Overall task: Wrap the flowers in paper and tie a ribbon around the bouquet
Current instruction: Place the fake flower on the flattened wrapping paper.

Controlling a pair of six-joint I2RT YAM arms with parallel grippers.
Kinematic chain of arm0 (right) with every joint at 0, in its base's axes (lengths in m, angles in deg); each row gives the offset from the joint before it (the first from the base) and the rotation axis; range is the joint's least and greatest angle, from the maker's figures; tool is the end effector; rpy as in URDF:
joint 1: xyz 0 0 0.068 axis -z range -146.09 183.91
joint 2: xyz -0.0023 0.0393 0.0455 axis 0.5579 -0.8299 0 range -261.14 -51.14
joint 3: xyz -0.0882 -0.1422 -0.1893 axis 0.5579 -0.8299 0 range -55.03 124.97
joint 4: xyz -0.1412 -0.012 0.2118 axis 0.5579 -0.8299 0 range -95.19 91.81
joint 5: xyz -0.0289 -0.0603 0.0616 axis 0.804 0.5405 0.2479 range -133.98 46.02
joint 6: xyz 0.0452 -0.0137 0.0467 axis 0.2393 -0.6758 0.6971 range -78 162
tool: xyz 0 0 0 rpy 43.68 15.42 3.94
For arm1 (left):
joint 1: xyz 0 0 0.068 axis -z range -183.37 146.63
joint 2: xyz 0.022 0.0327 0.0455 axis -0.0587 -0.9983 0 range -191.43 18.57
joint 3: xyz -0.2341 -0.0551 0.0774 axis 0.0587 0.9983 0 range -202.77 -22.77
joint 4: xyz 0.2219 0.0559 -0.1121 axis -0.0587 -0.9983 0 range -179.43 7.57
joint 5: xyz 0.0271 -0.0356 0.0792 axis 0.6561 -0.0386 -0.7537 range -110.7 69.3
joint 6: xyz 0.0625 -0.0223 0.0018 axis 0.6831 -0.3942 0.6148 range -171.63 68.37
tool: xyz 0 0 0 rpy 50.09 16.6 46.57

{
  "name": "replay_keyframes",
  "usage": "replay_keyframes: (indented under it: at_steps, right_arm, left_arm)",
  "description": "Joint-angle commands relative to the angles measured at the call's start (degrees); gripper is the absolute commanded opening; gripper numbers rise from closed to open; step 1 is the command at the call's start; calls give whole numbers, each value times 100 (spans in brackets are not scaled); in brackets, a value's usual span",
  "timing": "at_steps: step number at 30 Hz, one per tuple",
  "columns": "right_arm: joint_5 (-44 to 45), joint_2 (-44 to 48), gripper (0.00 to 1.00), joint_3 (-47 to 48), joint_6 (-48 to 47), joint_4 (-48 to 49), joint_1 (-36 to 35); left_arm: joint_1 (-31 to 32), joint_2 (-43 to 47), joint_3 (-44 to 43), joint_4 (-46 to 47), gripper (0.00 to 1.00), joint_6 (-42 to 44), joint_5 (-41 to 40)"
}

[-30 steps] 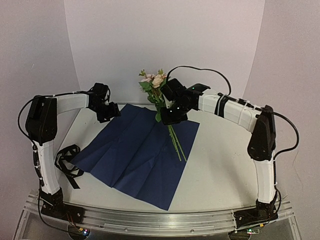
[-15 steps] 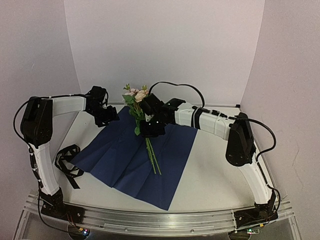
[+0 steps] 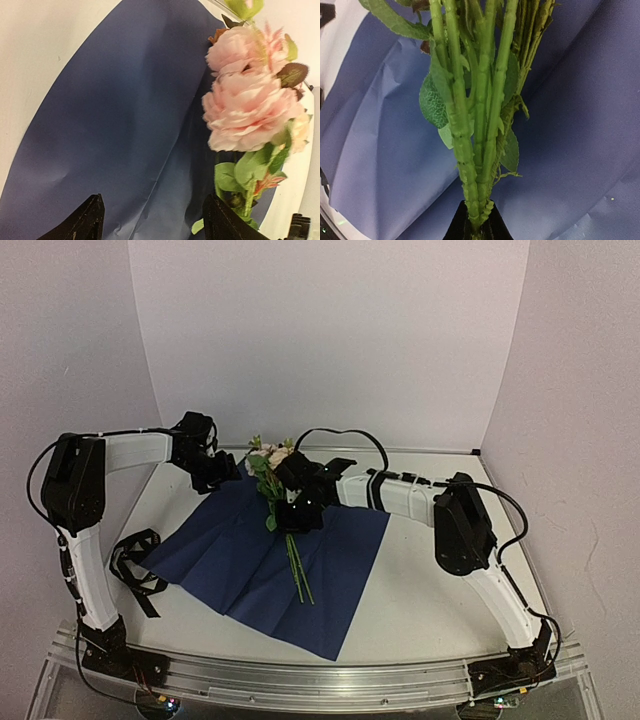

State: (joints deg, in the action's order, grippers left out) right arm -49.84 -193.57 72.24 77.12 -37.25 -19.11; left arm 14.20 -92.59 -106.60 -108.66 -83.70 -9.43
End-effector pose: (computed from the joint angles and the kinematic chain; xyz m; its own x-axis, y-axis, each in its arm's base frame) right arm 0.3157 0.4281 0.1549 -0.8770 -0.2133 -0.4306 -0.3987 0.8232 0.4041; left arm 0.3986 -0.1369 0.1833 -0.8658 -0.2721 -0.4199 -0.0627 0.8916 -0.4485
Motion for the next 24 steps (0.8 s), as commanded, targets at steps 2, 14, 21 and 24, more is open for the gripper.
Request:
replay_keyframes:
  at_steps: [2, 14, 21, 24]
  right_arm:
    - [-39, -59, 8, 21, -143, 205, 8]
    - [-10, -454, 14, 513, -167, 202, 93]
    - [177, -13, 76, 175, -333, 206, 113]
    - [396, 387, 97, -179, -528, 220, 146]
  left_arm:
    - [-16, -30, -54, 273, 70, -82, 156]
    - [-14, -223, -107, 341, 69, -118, 311]
    - [-8, -225, 79, 554, 69, -245, 537]
    - [-7, -243, 112, 630, 69, -256, 640]
